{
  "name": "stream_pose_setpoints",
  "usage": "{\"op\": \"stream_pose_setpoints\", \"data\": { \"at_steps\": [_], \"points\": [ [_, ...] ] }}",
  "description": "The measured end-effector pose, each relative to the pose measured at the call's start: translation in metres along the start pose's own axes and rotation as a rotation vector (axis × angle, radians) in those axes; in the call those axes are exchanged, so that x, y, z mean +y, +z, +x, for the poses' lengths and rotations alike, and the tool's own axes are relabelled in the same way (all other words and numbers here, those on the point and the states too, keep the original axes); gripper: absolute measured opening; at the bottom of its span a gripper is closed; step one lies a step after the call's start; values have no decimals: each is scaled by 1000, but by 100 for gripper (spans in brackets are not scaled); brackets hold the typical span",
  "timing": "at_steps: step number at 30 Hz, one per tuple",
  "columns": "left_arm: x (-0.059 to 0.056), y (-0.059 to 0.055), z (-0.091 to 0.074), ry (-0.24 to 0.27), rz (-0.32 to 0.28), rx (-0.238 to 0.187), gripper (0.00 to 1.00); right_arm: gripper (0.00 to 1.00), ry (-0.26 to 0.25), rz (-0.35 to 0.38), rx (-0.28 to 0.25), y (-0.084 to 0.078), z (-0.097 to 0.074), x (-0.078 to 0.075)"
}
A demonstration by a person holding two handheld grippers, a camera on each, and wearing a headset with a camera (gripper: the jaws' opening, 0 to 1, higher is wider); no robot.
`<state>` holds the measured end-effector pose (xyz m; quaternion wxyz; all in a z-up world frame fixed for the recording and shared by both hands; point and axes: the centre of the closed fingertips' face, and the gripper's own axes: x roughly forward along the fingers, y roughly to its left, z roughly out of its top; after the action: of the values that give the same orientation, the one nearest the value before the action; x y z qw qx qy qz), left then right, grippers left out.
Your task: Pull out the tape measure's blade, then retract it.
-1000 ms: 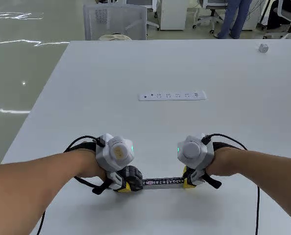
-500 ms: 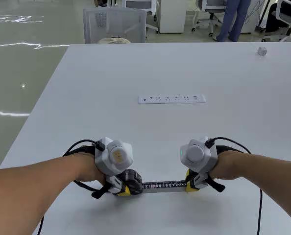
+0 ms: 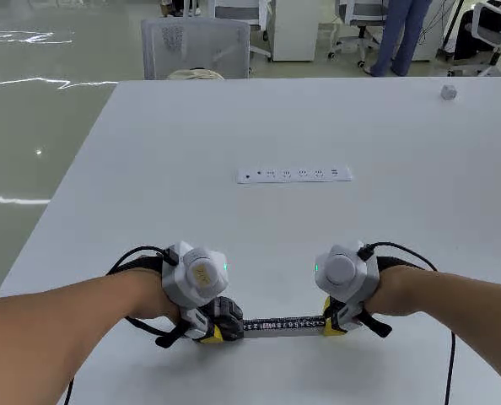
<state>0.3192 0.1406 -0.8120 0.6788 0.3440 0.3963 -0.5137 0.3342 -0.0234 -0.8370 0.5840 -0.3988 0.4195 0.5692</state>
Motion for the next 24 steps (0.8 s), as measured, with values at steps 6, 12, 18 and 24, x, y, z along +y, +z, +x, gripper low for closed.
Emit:
{"op": "stream_pose_setpoints", "data": {
  "at_steps": [6,12,18,24],
  "points": [
    [0,0,0,-1,-2,1,35,12,-1,2,3,-2,-1,0],
    [0,0,0,-1,-2,1,35,12,-2,5,5,-5,-1,0],
    [0,1,0,0,-3,1,35,12,-5,12,-1,-8,-3,1],
    [0,1,0,-1,-4,1,35,12,-5,12,2,-11,-4,0]
  ]
}}
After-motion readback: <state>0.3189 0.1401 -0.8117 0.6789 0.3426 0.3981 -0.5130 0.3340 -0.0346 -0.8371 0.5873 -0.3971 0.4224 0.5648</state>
